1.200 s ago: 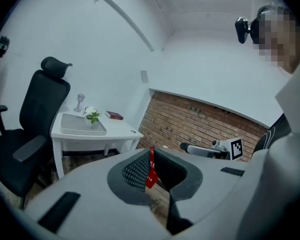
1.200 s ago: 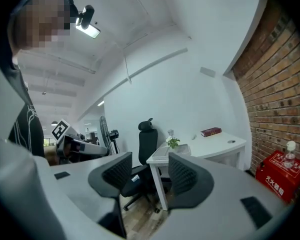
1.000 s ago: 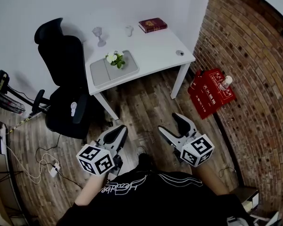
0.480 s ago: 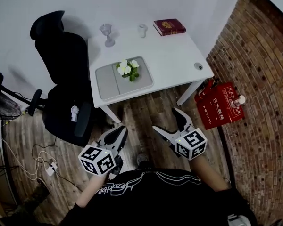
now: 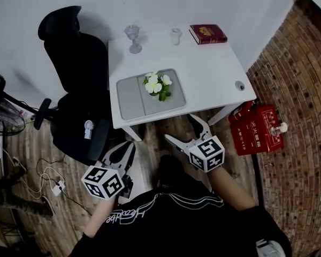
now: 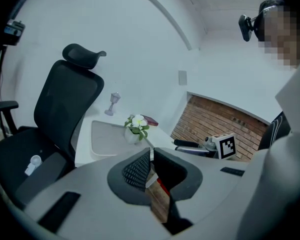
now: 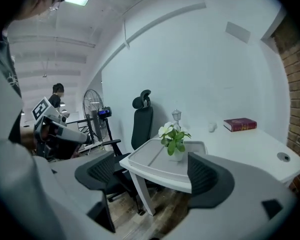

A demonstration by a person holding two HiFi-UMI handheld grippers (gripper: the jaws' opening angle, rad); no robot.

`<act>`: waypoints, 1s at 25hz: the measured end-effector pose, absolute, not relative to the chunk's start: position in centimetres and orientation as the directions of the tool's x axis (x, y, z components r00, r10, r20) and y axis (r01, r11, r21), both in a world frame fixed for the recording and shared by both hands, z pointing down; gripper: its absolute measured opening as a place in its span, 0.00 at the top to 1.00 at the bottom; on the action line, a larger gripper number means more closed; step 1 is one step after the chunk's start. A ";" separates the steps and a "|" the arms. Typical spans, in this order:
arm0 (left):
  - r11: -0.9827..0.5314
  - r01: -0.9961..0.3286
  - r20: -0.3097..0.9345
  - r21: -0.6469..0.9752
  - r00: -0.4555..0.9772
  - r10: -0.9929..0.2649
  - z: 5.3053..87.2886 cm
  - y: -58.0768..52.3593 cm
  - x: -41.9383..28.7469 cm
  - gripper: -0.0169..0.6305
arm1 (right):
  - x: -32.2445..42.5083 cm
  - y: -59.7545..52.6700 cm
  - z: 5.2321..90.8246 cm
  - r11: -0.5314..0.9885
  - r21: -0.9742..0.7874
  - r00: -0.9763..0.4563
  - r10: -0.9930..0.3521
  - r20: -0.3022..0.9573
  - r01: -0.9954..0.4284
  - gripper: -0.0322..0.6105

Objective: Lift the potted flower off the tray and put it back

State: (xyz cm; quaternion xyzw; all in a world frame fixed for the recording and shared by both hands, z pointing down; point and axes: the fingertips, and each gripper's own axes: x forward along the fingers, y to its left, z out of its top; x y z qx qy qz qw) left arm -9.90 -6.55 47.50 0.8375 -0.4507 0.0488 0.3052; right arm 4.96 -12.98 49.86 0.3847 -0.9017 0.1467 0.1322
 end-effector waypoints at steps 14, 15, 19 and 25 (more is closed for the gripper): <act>-0.283 -0.830 0.367 0.480 0.484 -0.794 47.1 -15.9 -15.8 0.90 | 0.5 -25.5 55.9 0.681 -0.114 -0.634 -0.588 0.502 -0.723 0.26; -0.277 -0.831 0.365 0.483 0.479 -0.798 47.0 -16.4 -16.1 0.90 | 0.4 -26.1 56.5 0.677 -0.114 -0.626 -0.585 0.515 -0.727 0.26; -0.254 -0.835 0.363 0.488 0.459 -0.811 47.1 -18.0 -17.2 0.90 | 0.1 -28.0 58.1 0.665 -0.127 -0.609 -0.568 0.553 -0.736 0.26; -0.223 -0.838 0.363 0.498 0.435 -0.824 47.5 -19.4 -18.7 0.90 | -0.8 -29.5 59.5 0.667 -0.113 -0.589 -0.548 0.594 -0.736 0.31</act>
